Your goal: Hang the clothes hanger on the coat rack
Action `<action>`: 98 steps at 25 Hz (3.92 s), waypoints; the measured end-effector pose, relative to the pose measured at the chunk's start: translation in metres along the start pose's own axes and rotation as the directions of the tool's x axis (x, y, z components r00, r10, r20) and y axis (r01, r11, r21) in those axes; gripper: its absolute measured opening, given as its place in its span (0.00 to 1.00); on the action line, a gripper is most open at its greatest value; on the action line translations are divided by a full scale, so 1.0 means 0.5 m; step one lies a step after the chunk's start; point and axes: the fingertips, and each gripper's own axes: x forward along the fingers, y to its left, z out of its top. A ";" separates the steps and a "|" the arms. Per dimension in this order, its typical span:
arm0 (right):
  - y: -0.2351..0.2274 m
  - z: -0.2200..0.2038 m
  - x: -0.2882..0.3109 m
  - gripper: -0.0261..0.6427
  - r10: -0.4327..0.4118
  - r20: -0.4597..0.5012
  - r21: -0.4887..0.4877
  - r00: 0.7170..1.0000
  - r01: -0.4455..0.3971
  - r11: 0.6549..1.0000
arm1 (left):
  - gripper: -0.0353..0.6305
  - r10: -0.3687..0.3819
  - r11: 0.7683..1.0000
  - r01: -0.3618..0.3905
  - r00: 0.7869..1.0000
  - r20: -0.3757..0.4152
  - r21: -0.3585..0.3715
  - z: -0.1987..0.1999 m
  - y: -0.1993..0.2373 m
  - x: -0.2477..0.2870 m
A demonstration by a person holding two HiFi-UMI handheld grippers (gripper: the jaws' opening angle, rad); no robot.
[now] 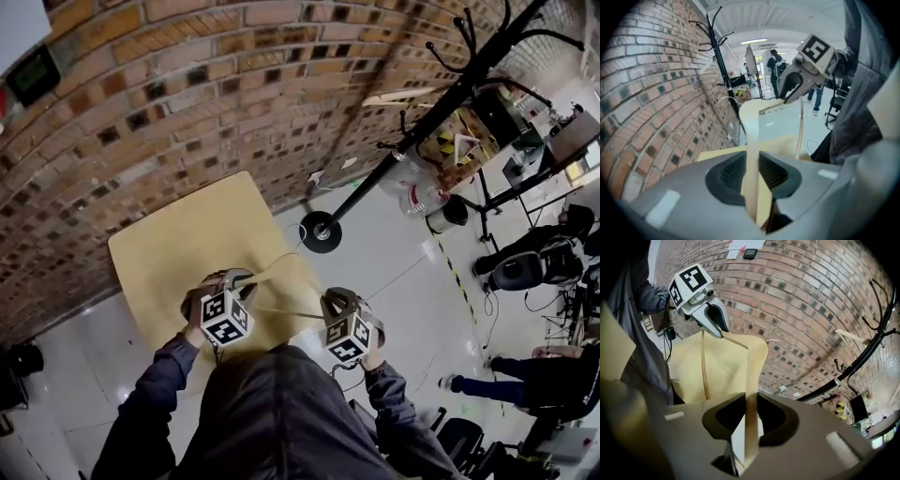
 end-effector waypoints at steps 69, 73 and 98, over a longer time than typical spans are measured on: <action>-0.754 -0.249 0.284 0.18 -0.285 -0.119 -0.099 0.951 0.274 0.957 | 0.19 -0.069 0.993 0.062 0.995 0.070 0.099 0.483 0.355 0.638; -0.757 -0.256 0.306 0.18 -0.301 -0.165 -0.083 0.939 0.291 0.953 | 0.21 -0.068 0.995 0.063 0.996 0.063 0.082 0.477 0.373 0.669; -0.786 -0.253 0.154 0.23 -0.350 -0.037 0.236 0.936 0.348 0.907 | 0.23 -0.118 0.980 0.158 0.952 0.284 -0.121 0.576 0.372 0.597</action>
